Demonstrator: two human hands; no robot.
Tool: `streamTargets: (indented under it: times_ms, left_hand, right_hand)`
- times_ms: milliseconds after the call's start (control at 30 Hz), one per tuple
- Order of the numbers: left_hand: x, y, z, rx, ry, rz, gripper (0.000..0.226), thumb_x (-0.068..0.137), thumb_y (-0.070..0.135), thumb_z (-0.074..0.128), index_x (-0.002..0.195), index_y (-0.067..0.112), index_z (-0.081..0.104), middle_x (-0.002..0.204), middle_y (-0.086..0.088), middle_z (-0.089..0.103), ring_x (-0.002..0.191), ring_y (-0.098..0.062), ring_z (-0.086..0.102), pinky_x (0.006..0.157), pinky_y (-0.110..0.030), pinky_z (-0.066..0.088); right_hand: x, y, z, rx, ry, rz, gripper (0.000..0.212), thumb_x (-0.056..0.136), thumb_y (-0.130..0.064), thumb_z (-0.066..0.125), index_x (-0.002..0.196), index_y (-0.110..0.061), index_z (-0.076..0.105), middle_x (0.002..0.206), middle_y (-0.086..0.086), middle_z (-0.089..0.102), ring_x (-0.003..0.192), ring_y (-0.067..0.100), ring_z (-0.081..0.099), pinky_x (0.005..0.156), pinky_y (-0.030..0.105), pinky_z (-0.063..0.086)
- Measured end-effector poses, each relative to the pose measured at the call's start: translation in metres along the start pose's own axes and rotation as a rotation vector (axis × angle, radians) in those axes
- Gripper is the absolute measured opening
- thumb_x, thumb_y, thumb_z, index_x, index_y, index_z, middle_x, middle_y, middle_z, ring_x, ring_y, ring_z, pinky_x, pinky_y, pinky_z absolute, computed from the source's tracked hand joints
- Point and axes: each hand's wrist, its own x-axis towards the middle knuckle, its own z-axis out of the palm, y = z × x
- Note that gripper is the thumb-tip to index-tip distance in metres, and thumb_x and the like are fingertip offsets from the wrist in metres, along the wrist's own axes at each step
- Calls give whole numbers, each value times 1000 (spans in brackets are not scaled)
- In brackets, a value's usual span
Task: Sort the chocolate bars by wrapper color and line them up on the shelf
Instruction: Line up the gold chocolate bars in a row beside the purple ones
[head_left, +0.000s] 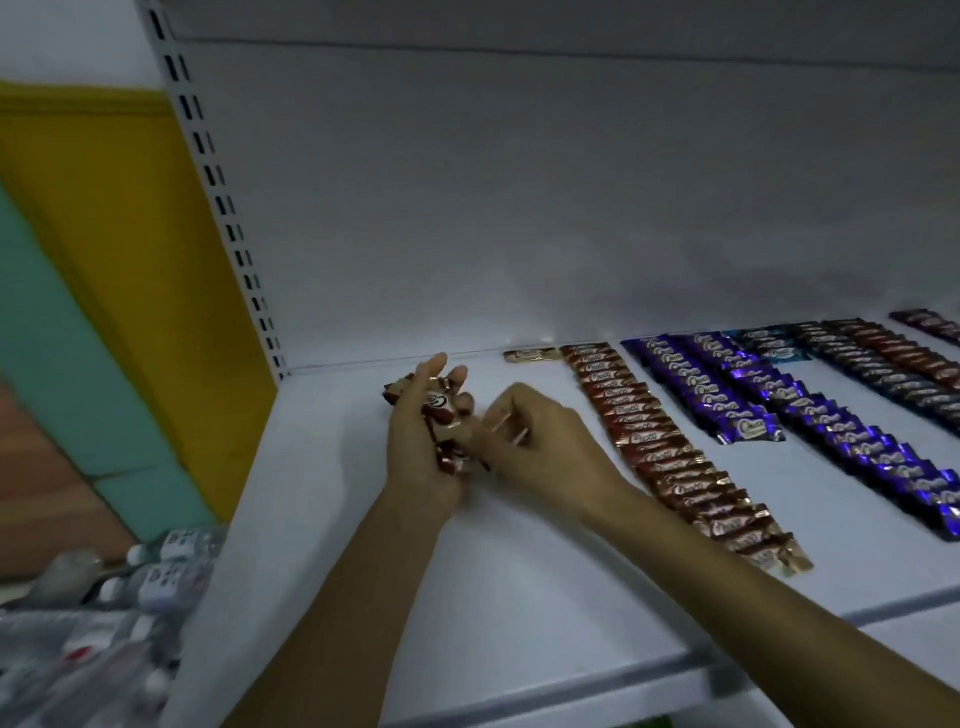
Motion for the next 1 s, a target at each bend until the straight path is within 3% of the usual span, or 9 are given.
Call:
streamTargets:
  times_ms: [133,233,333,467,533,633,733,833,1000]
  left_hand:
    - [-9,4,2,-145,-16,-30,24,92,24,57,75,11,68,62,0,58,49,-10,52,53,-21,48]
    - [-8,4,2,-196,-10,-27,11,91,18,60,89,11,67,87,-6,66,75,-16,62,65,-31,55]
    - [-6,4,1,-129,3,-36,14,92,22,57,102,13,60,107,-11,64,93,-24,64,72,-37,56]
    - [-4,3,-2,-136,13,-70,25,93,22,55,115,11,57,120,-16,60,90,-27,65,68,-41,59]
    - [-2,3,-4,-167,25,-71,30,93,22,54,121,11,54,120,-17,57,89,-28,64,71,-43,59]
    - [2,3,-7,-158,29,-71,24,93,21,54,114,11,53,122,-19,56,88,-30,63,84,-44,53]
    - [5,4,-8,-165,46,-69,24,91,17,56,114,9,53,120,-21,56,73,-29,69,72,-40,57]
    - [3,3,-8,-182,31,-93,27,90,14,57,116,7,54,120,-24,56,88,-33,64,62,-38,60]
    - [0,2,-5,-147,-56,-155,10,93,9,55,86,2,57,86,-16,64,78,-30,67,64,-41,60]
  right_hand:
    - [-13,-11,11,19,36,-27,24,77,-32,74,88,-22,55,76,-7,65,65,2,59,60,21,46]
    - [-8,-10,16,28,118,-12,24,76,-34,74,85,-19,57,70,-7,63,65,6,57,59,25,45]
    - [-1,-9,14,-54,120,-23,27,75,-38,74,80,-19,56,66,-9,60,67,11,58,61,30,44]
    - [9,-5,11,-89,109,-6,26,76,-43,72,76,-24,54,65,-10,60,66,10,58,62,30,45]
    - [13,-4,9,-95,118,-9,23,77,-43,71,76,-26,55,65,-10,60,66,10,58,62,29,45]
    - [14,-3,3,-135,143,-35,18,79,-39,71,80,-26,58,69,-12,60,70,12,59,63,29,46]
    - [11,0,-3,-199,177,-118,15,80,-36,71,79,-28,58,68,-15,59,69,11,59,66,32,50]
    - [9,3,-7,-262,234,-165,12,83,-33,67,82,-22,62,69,-12,62,67,14,60,66,35,51]
    - [10,6,-11,-257,324,-171,9,84,-27,67,80,-22,60,69,-7,64,63,14,60,63,36,51]
